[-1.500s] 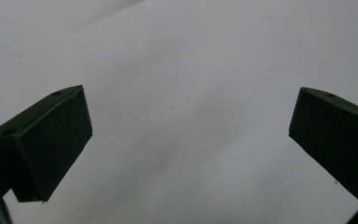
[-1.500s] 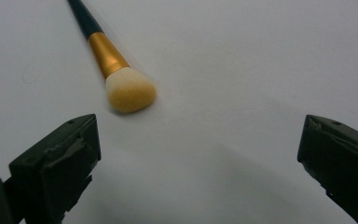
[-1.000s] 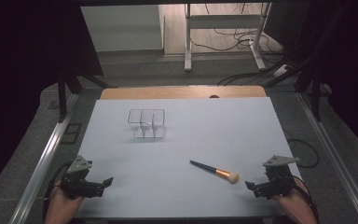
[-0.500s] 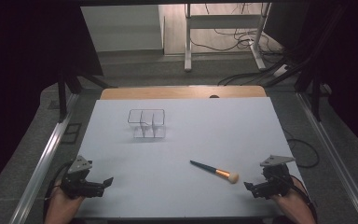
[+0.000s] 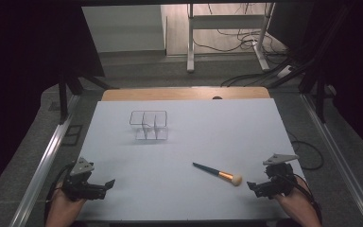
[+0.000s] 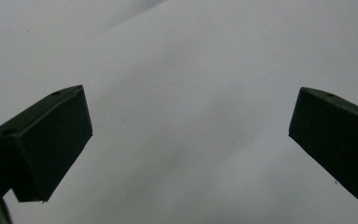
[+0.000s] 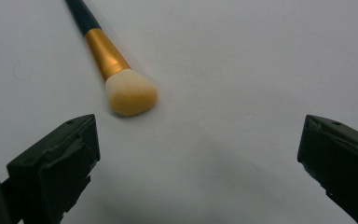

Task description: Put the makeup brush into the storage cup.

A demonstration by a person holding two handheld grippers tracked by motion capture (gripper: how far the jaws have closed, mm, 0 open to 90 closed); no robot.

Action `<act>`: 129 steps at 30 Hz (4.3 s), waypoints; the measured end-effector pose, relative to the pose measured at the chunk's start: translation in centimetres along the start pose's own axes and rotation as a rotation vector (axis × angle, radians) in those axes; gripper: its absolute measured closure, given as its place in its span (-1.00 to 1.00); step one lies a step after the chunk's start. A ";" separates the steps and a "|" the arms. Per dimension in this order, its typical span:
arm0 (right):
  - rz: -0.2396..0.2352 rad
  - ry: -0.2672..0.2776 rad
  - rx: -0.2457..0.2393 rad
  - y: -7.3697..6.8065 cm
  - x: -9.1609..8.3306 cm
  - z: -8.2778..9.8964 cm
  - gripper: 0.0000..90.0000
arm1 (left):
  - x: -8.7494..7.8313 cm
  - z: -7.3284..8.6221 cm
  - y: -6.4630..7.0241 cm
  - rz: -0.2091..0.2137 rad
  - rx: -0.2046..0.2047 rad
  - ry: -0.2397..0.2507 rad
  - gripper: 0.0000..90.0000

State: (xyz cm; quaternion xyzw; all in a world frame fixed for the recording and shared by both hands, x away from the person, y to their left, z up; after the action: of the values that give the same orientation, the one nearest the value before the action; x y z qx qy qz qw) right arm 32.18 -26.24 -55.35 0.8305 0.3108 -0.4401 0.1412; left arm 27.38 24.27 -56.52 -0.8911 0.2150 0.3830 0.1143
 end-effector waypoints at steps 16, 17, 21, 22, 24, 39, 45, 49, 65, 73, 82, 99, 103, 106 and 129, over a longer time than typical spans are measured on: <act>-0.030 -0.094 0.010 -0.8 0.3 -0.2 -1.00 | 0.1 0.0 0.1 -0.004 0.009 -0.007 -1.00; -0.033 -0.100 0.013 -0.9 0.3 -0.2 -1.00 | 0.1 0.0 0.1 -0.004 0.007 -0.006 -1.00; -0.030 -0.110 0.016 -0.9 0.3 -0.6 -1.00 | 0.2 0.0 0.1 -0.007 0.009 -0.008 -1.00; -0.032 -0.111 0.022 -0.9 0.3 -0.7 -1.00 | 0.2 0.0 0.1 -0.007 0.010 -0.008 -1.00; -0.047 -0.119 0.038 -1.0 0.3 -0.8 -1.00 | 0.2 0.0 0.2 -0.003 0.008 -0.012 -1.00; -0.077 -0.176 -0.021 -2.1 1.2 -1.8 -1.00 | 0.4 0.1 0.4 -0.001 0.023 -0.030 -1.00; -0.080 -0.200 -0.051 -2.6 1.6 -2.4 -1.00 | 0.3 0.1 0.3 -0.001 0.021 -0.027 -1.00; -0.084 -0.206 -0.060 -2.7 1.9 -2.7 -1.00 | 0.3 0.1 0.3 0.000 0.026 -0.031 -1.00; -0.105 -0.243 -0.104 -4.0 3.4 -4.1 -1.00 | 0.4 0.2 0.5 0.020 0.024 -0.040 -1.00; -0.109 -0.243 -0.110 -4.5 4.1 -4.9 -0.97 | 0.4 0.2 0.6 0.025 0.025 -0.041 -1.00; -0.120 -0.245 -0.131 -5.1 5.0 -5.8 -0.87 | 0.5 0.2 0.6 0.030 0.024 -0.042 -1.00; -0.128 -0.259 -0.177 -6.0 6.0 -6.9 -0.81 | 0.0 0.9 0.6 0.040 0.002 -0.049 -1.00; -0.127 -0.263 -0.183 -6.1 6.2 -7.0 -0.79 | -0.1 1.1 0.5 0.040 -0.004 -0.049 -1.00; -0.125 -0.267 -0.193 -6.3 6.4 -7.2 -0.75 | -0.2 1.2 0.5 0.041 -0.006 -0.049 -1.00; -0.132 -0.361 -0.292 -6.6 8.6 -5.7 -0.12 | 0.0 1.2 0.5 0.039 0.003 -0.054 -1.00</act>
State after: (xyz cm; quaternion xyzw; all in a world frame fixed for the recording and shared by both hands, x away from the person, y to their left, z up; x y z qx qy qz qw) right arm 35.18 -14.88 -58.91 0.6870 0.3944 -0.5401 0.2842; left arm 26.37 24.25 -57.34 -0.8759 0.2296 0.4088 0.1138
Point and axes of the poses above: each handheld gripper's, and its own axes: x roughly forward along the jaws, z roughly out of its underside, y roughly to its right, the point moved 10 cm from there along x, roughly forward along the jaws, and after that the axes turned 4 degrees about -z, right-handed, at the moved point
